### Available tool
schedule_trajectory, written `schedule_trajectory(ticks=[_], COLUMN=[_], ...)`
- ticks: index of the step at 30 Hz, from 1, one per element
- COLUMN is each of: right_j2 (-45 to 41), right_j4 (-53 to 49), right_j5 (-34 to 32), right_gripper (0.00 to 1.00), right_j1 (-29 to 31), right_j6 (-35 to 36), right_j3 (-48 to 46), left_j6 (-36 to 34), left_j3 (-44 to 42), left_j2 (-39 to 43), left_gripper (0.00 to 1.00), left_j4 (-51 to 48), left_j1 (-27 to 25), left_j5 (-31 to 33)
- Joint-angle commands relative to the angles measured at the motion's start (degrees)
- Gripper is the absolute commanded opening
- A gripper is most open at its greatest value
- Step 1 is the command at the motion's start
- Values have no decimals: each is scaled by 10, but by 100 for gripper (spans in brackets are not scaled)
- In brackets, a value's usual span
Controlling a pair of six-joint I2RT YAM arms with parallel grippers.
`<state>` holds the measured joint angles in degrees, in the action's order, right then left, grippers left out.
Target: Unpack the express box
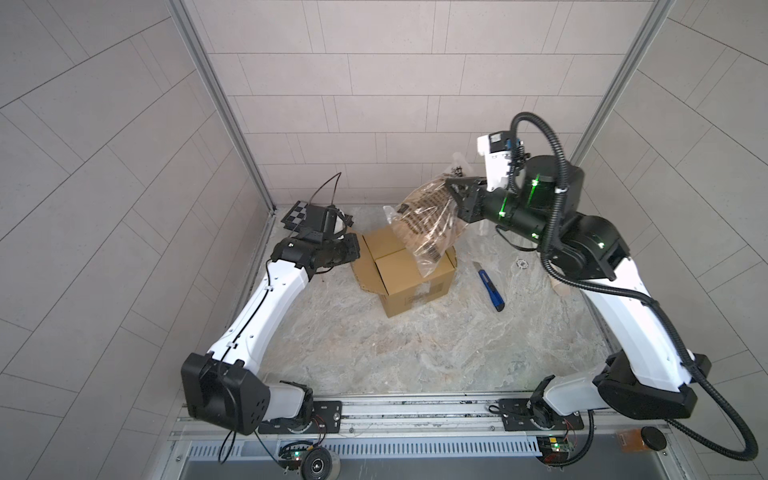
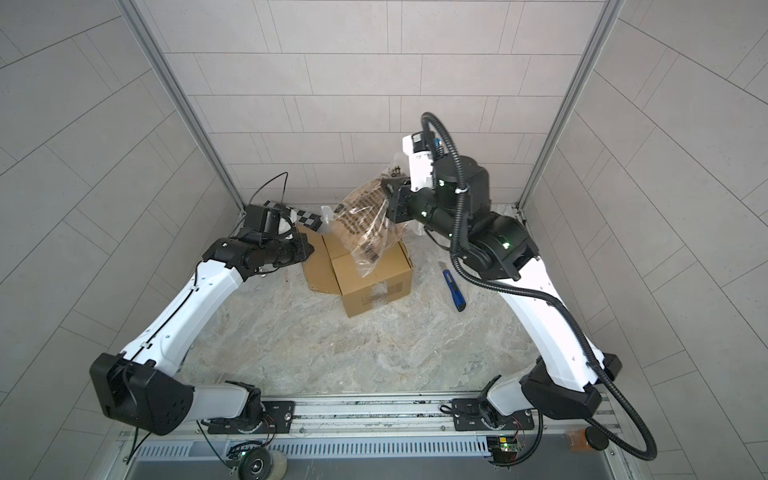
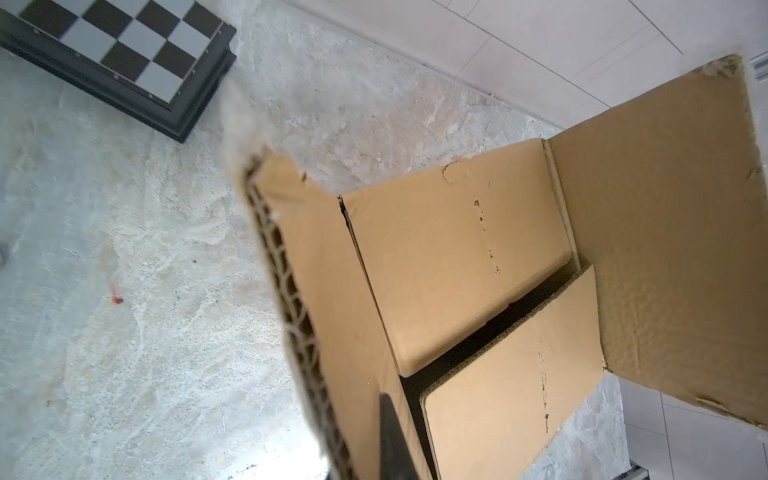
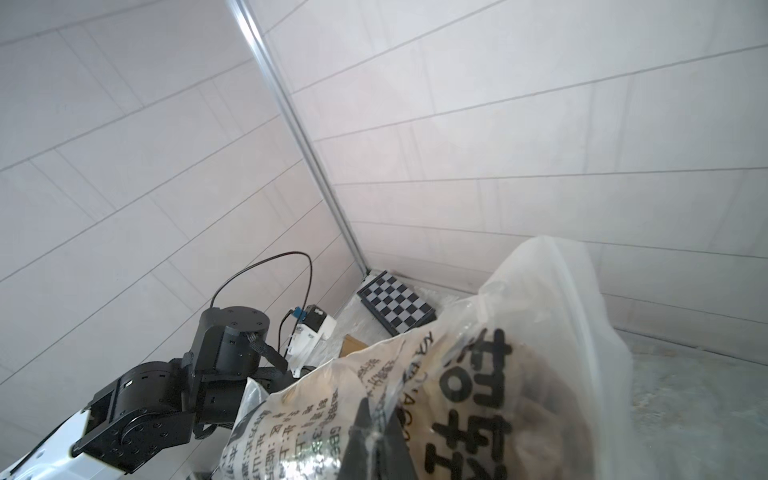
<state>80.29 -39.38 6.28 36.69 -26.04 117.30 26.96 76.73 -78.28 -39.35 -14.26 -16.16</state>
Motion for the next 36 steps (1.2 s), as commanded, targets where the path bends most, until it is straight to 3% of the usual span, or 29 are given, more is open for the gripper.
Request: schedule_trajectory(ticks=[1,9,21,22,27,28,32,36], right_j2=[-44,-130,-177,-177,-162,-156,-129,-75], right_j4=[-4,-16,38,47,97,101,135,180], right_j5=[-16,1,22,29,39,42,53,72], right_gripper=[0,0,0,0,0,0,0,0], right_j1=[-37,-137,-179,-179,-179,-179,-179,-179], right_j6=[10,-5,-14,-15,-12,-8,-2,6], right_j3=[-13,-153,-349,-362,-431,-439,-479,-507], left_j6=[-51,-104,-124,-124,-112,-108,-97,-89], left_j3=[51,111,176,179,188,186,174,93], left_j2=[-25,-80,-114,-112,-80,-69,4,130], left_gripper=[0,0,10,16,93,100,100,100], left_j4=[-32,-92,-139,-140,-117,-108,-49,57], left_j1=[11,62,84,85,88,88,88,88], left_j5=[19,-13,-3,1,10,14,33,97])
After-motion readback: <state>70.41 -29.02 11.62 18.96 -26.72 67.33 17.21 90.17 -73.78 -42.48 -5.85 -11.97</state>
